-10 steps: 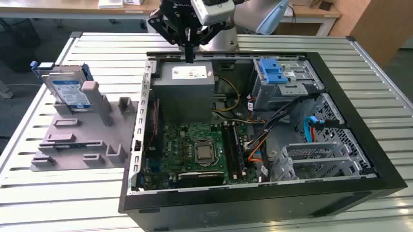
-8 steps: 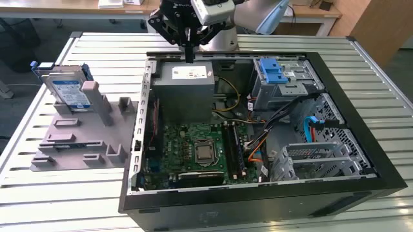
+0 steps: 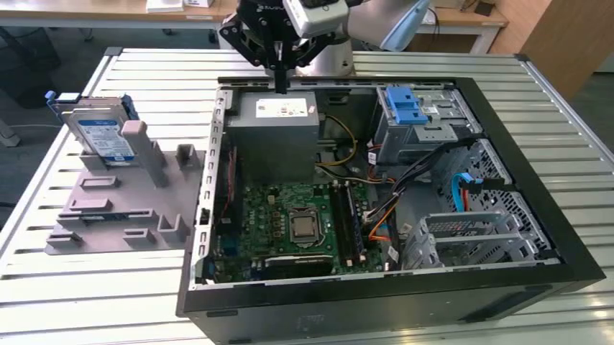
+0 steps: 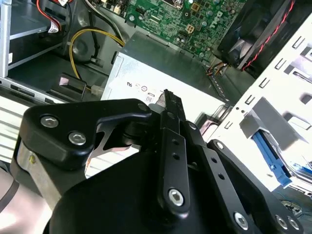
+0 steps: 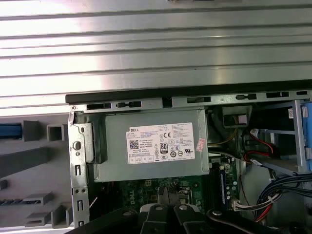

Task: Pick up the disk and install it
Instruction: 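Reach for the disk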

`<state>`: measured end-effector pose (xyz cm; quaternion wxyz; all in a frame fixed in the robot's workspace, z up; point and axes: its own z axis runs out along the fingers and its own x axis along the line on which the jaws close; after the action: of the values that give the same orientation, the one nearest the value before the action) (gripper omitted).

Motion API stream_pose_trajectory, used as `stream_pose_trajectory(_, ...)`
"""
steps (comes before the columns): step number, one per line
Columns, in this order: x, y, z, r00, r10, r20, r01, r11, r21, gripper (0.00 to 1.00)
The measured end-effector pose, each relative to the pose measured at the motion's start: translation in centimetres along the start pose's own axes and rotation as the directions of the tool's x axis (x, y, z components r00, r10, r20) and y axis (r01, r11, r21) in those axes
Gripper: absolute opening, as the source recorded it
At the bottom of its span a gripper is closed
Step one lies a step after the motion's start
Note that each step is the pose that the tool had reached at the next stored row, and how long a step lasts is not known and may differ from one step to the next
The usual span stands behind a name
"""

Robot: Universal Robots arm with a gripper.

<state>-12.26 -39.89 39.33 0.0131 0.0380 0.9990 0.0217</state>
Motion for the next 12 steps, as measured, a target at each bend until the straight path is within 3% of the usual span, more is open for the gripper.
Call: stream_pose_trajectory(12,1.1,-0.08,-0.01,1.0,0.0,0.0,0.0,1.0,-0.0001,0.11)
